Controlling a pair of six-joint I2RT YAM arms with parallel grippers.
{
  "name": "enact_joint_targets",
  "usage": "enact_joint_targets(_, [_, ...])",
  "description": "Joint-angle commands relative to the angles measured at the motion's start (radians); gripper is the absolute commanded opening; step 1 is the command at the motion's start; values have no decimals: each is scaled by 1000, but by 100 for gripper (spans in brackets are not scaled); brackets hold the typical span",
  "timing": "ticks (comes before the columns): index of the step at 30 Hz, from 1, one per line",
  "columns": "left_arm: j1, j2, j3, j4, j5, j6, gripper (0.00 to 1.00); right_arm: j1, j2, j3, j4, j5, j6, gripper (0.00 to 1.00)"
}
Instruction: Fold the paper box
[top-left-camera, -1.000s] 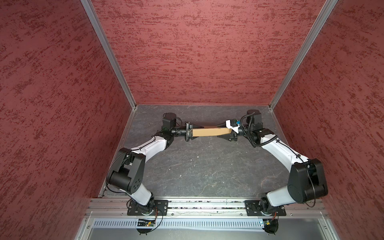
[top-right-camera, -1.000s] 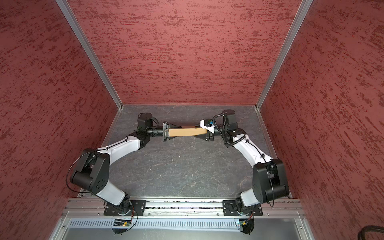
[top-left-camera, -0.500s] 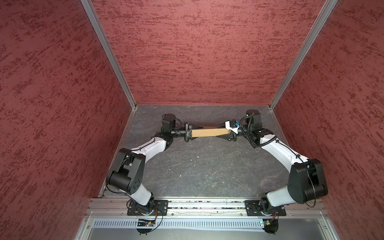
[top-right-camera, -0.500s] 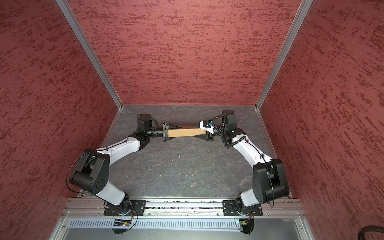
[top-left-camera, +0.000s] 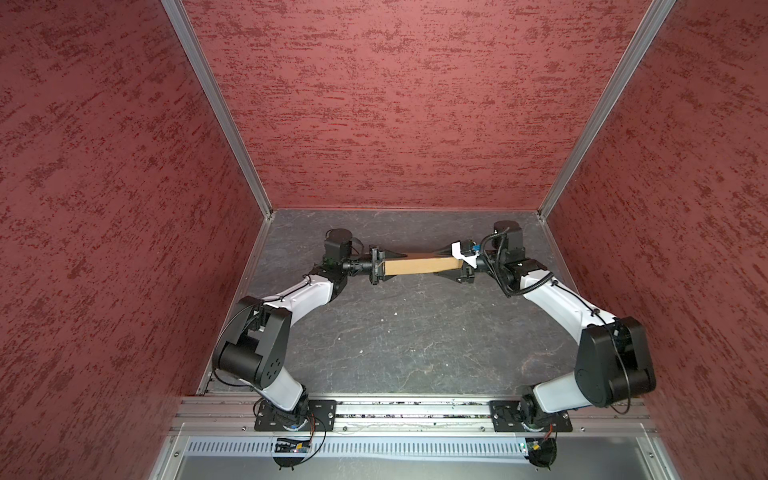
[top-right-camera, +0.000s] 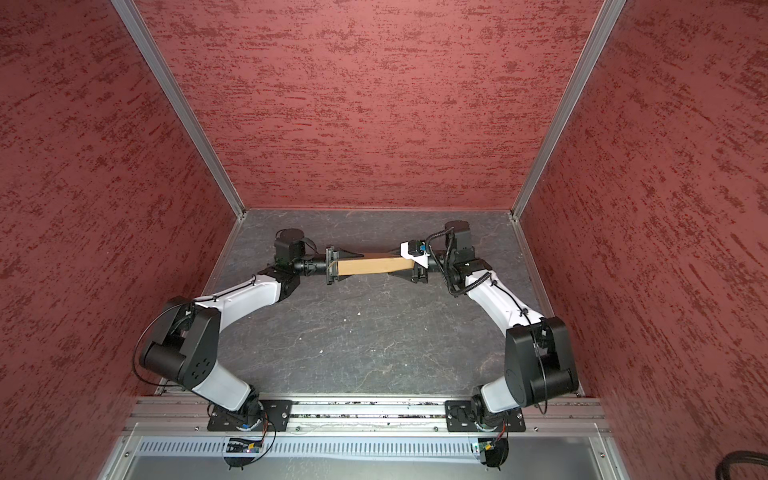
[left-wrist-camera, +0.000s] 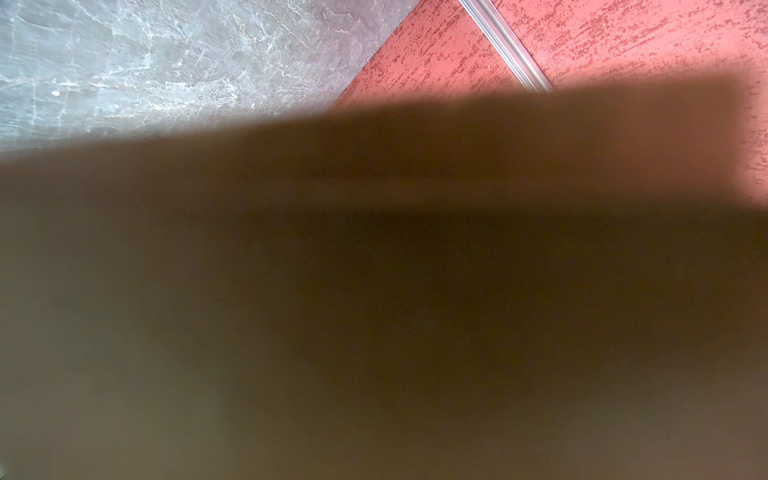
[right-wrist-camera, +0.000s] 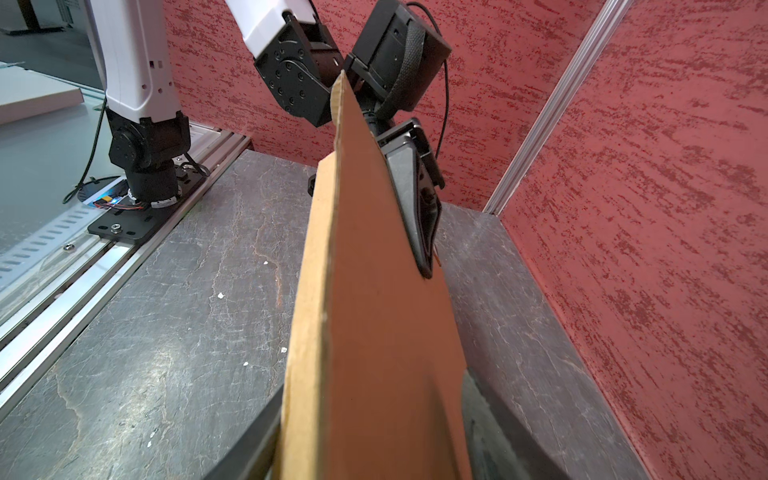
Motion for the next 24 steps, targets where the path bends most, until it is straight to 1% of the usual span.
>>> enact_joint_targets(1, [-5,-24,-17,27,-1,-169,0,-21,-24,-6,56,-49,33,59])
enact_joint_targets(10, [2,-26,-24,24,0,-166,0,-41,-25,-22,81,-54,46,56])
enact_joint_targets(15, [5,-29,-33,24,0,-166,0,-50,-24,-28,98,-64,58,51])
enact_joint_targets(17, [5,-27,-31,24,1,-165,0,-51,-50,-29,100,-66,62,48])
enact_joint_targets(22, [6,-19,-25,25,0,-165,0,-51,-48,-27,103,-76,63,45])
enact_joint_targets(24, [7,-15,-24,29,-6,-168,3,-50,-51,-28,102,-79,64,44])
